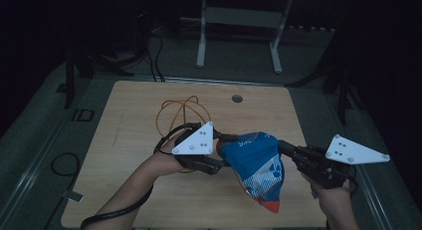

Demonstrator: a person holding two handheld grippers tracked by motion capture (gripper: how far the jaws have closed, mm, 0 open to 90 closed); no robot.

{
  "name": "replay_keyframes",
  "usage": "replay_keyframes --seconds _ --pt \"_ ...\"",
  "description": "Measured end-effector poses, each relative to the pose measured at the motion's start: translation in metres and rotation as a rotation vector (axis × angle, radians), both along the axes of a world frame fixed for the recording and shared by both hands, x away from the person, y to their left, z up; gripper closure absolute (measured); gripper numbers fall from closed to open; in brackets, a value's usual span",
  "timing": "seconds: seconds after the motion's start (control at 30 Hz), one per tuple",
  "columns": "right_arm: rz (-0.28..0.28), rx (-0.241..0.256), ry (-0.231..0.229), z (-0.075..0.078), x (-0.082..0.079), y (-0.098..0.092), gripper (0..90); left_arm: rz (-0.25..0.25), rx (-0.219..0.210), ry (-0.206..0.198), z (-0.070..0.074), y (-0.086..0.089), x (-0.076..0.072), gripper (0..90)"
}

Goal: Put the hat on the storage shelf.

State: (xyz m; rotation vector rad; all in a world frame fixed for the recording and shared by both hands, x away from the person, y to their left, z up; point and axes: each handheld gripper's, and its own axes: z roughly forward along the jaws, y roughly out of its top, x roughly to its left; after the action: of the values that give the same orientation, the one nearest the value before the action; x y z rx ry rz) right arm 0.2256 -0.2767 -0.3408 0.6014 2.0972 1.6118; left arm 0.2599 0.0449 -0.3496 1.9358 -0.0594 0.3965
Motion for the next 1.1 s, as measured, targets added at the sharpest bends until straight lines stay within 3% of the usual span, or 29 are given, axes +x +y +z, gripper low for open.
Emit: replay_keyframes --seconds 0.13,0.33,0.5,0.67,0.73,0.77,0.8,0.87,0.9,1.1 --pt "-0.02 0.004 0.001 0.002 0.003 -0.001 90.0 0.008 -0.017 0.009 -0.001 0.006 -0.005 41.9" --pt "-0.034 0.011 -0.002 0.006 0.007 -0.001 90.0 0.04 -0.038 0.02 0.0 0.018 -0.01 41.4" --pt "-0.05 0.022 -0.006 0.011 0.015 0.001 90.0 0.131 -0.052 0.045 -0.006 0.045 -0.014 38.4" --pt "-0.05 0.013 -0.013 0.017 0.023 0.011 90.0 0.216 -0.072 0.071 -0.014 0.07 -0.017 27.6" --pt "-0.049 0.012 -0.016 0.019 0.024 0.014 90.0 0.227 -0.078 0.076 -0.015 0.075 -0.018 22.0" --pt "-0.049 0.012 -0.019 0.021 0.026 0.016 90.0 0.266 -0.099 0.091 -0.018 0.083 -0.019 22.0" --pt "-0.047 0.018 -0.024 0.026 0.029 0.021 90.0 0.277 -0.099 0.091 -0.02 0.088 -0.019 15.7" --pt "-0.048 0.015 -0.031 0.031 0.032 0.026 90.0 0.323 -0.104 0.077 -0.023 0.095 -0.021 11.1" --pt "-0.048 0.019 -0.033 0.033 0.034 0.029 90.0 0.331 -0.11 0.09 -0.025 0.1 -0.022 8.1" --pt "-0.037 0.023 -0.035 0.045 0.048 0.047 90.0 0.453 -0.15 0.091 -0.042 0.127 -0.027 3.1"
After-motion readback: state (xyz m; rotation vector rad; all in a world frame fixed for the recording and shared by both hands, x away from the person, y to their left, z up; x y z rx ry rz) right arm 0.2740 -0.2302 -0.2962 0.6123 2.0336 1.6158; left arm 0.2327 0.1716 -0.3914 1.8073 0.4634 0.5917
